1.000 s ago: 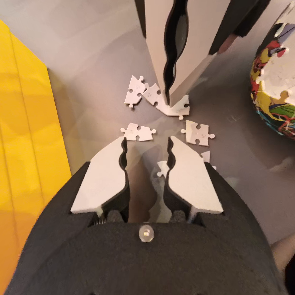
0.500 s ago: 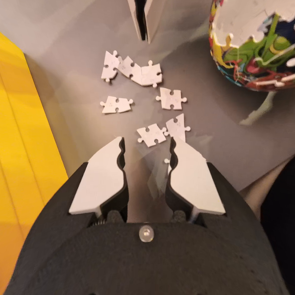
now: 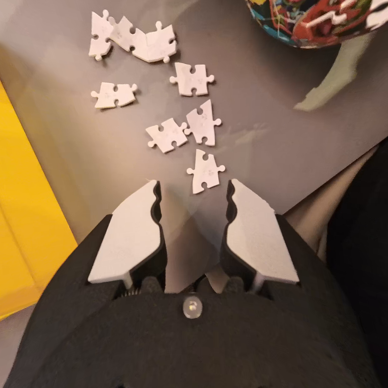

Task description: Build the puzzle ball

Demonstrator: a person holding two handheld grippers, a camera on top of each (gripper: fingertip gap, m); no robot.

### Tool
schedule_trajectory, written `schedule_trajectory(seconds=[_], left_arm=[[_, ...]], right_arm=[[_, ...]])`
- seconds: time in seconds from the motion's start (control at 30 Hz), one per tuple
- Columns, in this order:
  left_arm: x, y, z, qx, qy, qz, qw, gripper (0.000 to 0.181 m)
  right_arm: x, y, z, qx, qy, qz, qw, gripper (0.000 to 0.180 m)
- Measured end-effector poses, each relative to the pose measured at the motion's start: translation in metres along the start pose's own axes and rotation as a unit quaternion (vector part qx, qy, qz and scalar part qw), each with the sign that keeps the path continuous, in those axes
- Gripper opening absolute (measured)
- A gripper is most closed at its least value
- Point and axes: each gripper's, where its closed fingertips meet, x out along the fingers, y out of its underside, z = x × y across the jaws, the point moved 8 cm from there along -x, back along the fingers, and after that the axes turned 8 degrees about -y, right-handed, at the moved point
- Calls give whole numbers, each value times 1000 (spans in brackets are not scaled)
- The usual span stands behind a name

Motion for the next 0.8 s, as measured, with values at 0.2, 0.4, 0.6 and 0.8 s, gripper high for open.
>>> schedule_trajectory(seconds=[0.2, 0.4, 0.6, 0.8], left_arm=[[5, -2, -9, 6, 5, 2, 1000, 48], [6, -3, -12, 2, 10, -4, 1000, 23], [7, -4, -9, 1, 2, -4, 1000, 20], [8, -1, -1, -6, -11, 2, 1000, 14]], right_arm=[[-2, 1, 1, 0, 5, -8, 1000, 5], [-6, 3, 1, 3, 8, -17, 1000, 5], [-12, 2, -15, 21, 43, -41, 998, 9], [0, 0, -36, 22, 74, -22, 997, 22]])
